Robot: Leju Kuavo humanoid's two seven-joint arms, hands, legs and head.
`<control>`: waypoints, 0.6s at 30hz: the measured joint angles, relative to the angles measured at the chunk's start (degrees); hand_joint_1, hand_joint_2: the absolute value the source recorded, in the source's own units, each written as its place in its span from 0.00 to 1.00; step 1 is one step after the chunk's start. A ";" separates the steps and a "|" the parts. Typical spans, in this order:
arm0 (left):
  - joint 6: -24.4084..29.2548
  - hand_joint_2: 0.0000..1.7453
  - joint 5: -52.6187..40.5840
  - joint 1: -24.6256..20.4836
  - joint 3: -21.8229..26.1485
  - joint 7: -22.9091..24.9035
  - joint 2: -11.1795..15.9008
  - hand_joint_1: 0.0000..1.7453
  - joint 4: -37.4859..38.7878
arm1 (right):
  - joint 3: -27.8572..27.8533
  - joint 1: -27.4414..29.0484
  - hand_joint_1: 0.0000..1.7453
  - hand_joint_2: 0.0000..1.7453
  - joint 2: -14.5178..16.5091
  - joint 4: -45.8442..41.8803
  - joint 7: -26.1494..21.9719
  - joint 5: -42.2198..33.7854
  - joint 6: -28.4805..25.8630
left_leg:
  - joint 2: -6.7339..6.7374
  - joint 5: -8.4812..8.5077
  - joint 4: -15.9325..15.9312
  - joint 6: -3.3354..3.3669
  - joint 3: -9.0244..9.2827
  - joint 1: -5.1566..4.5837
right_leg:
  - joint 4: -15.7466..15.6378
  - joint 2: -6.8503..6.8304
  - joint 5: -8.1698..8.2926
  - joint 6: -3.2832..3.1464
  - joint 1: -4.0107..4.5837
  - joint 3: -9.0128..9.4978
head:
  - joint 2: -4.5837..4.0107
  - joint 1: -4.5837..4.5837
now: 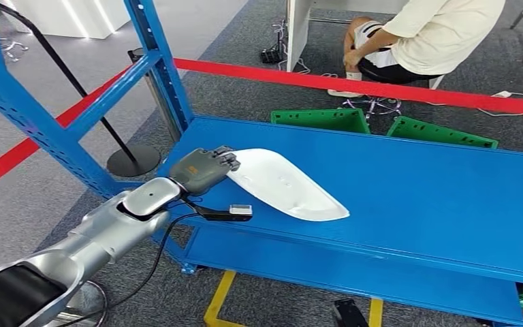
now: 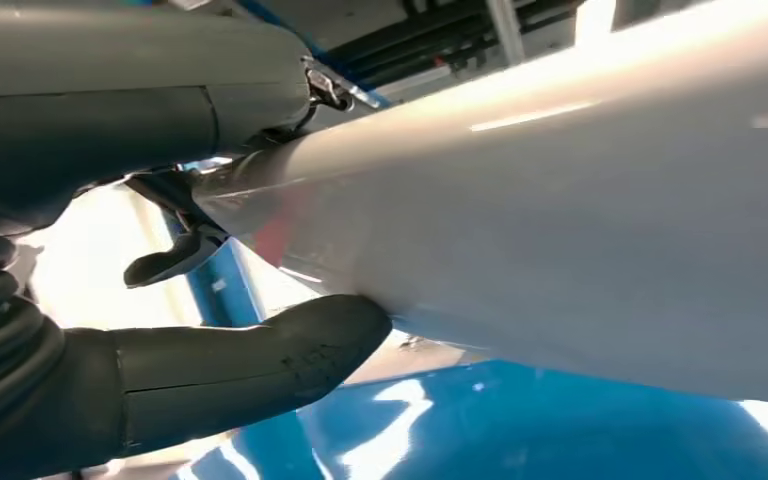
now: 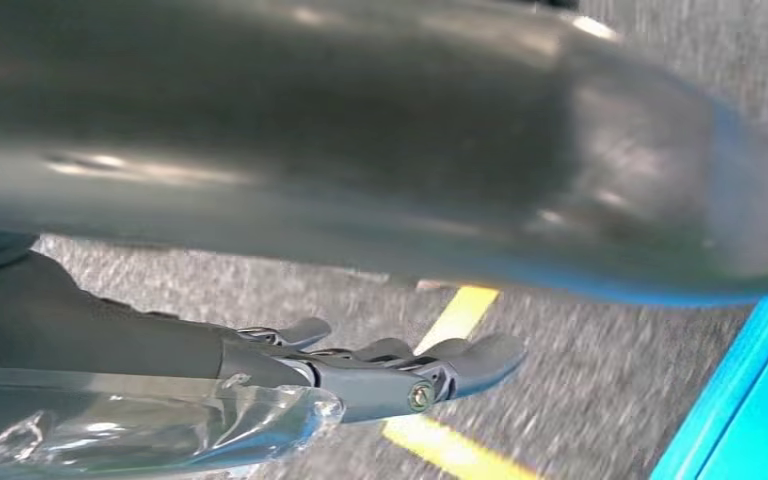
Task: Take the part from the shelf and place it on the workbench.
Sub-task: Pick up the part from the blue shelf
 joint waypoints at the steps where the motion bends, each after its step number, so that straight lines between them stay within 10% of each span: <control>1: 0.03 1.00 -0.02 -0.01 -0.01 0.01 0.08 0.97 -0.07 | 0.08 0.03 0.00 0.00 0.01 0.00 0.03 0.01 -0.02 | -0.04 0.31 0.14 -0.25 -0.31 0.03 | 0.37 0.14 0.31 -0.80 0.02 -0.38 | 0.00 -0.15; 4: 0.06 1.00 -0.04 0.02 -0.10 0.01 0.25 0.97 -0.14 | 0.25 0.02 0.00 0.00 0.01 -0.01 0.04 0.05 -0.05 | 0.25 -1.13 1.66 -0.73 -1.53 0.20 | 1.03 0.10 1.06 -2.40 0.15 -1.66 | 0.00 -0.62; 9: 0.07 1.00 -0.07 -0.02 -0.19 0.01 0.25 0.97 -0.25 | 0.30 -0.10 0.00 0.00 0.01 -0.02 0.04 0.07 -0.05 | 0.51 -10.52 16.71 -0.26 -6.30 -0.24 | 1.00 -0.17 2.88 -3.88 0.77 -4.13 | -0.01 -1.29; 14: 0.10 1.00 -0.07 -0.25 -0.19 0.01 0.19 0.97 -0.50 | 0.30 -0.20 0.00 0.00 0.01 -0.04 0.03 0.07 -0.05 | 0.48 -7.07 4.20 1.23 3.14 -1.07 | 1.02 -0.26 4.87 -3.29 1.27 -6.12 | 0.00 -1.33; 18: 0.19 1.00 -0.07 -0.26 -0.22 0.01 0.15 0.97 -0.72 | 0.30 -0.04 0.00 0.00 0.01 -0.06 0.04 0.07 -0.02 | 0.38 -5.86 1.90 1.93 3.20 -1.32 | 0.24 -0.43 6.22 -1.94 1.19 -6.80 | 0.01 -1.33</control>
